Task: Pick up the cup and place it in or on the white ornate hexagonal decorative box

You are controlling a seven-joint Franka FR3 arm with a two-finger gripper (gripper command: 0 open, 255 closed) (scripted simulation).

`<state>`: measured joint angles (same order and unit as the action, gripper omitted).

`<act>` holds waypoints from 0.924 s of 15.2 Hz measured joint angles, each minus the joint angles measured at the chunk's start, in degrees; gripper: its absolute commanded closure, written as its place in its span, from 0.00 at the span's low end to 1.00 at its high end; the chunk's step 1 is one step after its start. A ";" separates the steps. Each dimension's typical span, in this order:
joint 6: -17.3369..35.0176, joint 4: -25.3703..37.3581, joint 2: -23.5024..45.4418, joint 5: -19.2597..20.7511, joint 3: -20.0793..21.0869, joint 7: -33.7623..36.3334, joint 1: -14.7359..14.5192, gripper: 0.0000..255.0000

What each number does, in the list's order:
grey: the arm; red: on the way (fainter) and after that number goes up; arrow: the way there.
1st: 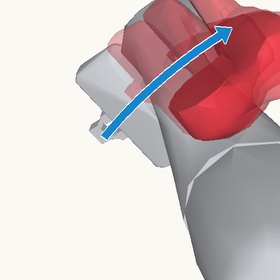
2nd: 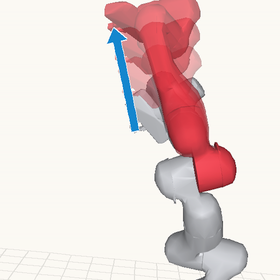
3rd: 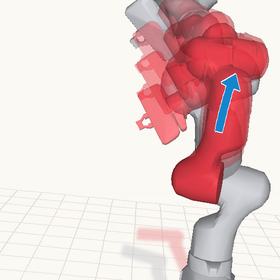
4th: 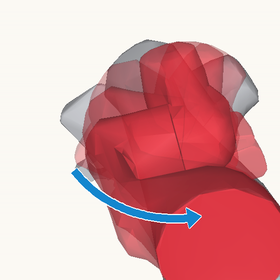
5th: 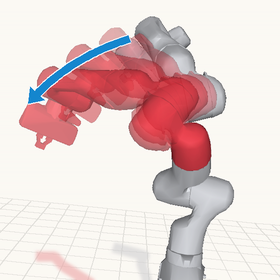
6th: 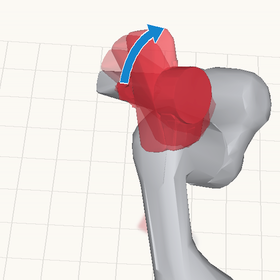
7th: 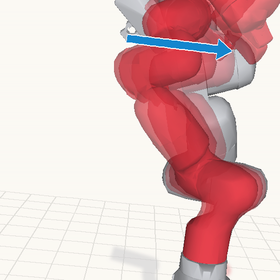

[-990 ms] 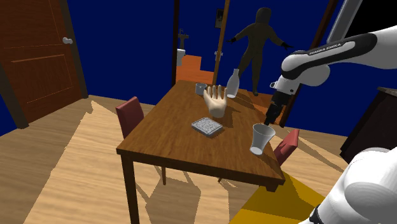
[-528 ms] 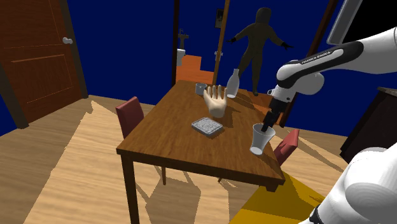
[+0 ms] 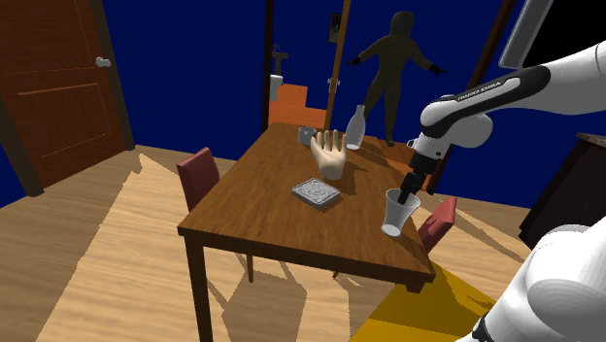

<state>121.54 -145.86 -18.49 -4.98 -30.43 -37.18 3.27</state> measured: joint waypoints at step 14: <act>-2.43 1.27 -1.39 0.60 0.58 1.07 0.22 1.00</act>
<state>119.11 -144.58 -19.88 -4.39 -29.84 -36.10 3.49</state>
